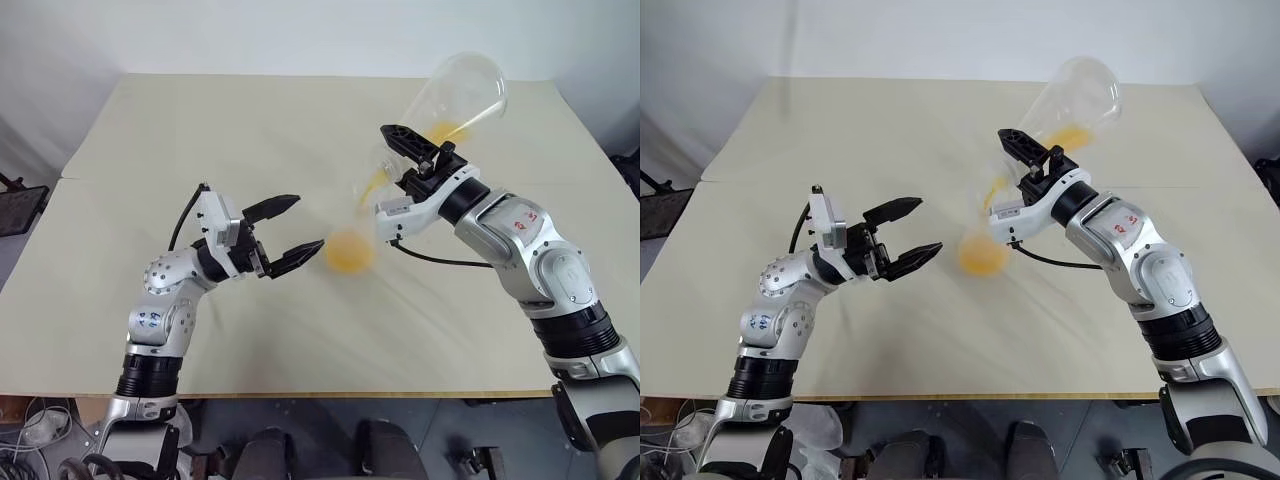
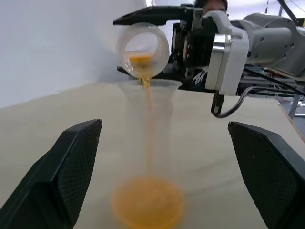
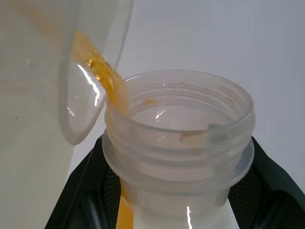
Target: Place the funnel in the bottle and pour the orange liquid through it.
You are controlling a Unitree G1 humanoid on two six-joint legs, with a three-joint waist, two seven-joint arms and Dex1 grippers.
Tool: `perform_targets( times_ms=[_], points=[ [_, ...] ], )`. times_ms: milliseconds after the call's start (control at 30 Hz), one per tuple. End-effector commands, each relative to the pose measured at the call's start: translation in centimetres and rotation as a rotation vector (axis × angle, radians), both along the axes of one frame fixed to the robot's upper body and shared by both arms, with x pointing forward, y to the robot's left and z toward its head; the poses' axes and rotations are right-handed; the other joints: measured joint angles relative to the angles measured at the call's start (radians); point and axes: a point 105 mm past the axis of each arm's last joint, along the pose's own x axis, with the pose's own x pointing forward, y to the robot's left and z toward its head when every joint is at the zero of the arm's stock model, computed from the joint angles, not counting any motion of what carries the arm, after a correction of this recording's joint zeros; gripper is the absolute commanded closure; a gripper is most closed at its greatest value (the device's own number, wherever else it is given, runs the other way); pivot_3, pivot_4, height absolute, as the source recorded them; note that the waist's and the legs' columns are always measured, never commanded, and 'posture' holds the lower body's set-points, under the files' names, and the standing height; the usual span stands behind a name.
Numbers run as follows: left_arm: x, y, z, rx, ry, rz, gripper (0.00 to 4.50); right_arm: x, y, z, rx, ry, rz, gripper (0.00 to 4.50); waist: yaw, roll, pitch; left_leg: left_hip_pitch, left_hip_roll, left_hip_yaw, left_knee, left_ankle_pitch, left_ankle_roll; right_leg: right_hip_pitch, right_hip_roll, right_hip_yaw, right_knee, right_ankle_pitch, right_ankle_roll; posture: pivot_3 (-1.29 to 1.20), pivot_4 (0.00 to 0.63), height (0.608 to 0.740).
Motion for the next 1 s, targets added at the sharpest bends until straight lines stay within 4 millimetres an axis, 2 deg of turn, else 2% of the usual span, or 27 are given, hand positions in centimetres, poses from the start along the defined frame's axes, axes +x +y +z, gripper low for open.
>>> perform_targets(
  times_ms=[33, 1000],
  points=[
    [-0.14, -0.18, 0.58, 0.013, -0.028, -0.007, 0.0, -0.96, 0.25, 1.85, 0.012, -0.084, 0.025, 2.04, 0.0, 0.0, 0.0, 0.0, 0.0, 0.0, 0.0, 0.0, 0.0, 0.0, 0.0, 0.0, 0.0, 0.0, 0.0, 0.0, 0.15, 0.74],
    [-0.2, -0.46, 0.15, 0.005, -0.017, -0.011, 0.0, -1.33, 0.51, 1.91, -0.041, -0.149, 0.043, 2.04, 0.0, 0.0, 0.0, 0.0, 0.0, 0.0, 0.0, 0.0, 0.0, 0.0, 0.0, 0.0, 0.0, 0.0, 0.0, 0.0, 0.15, 0.74]
  ],
)
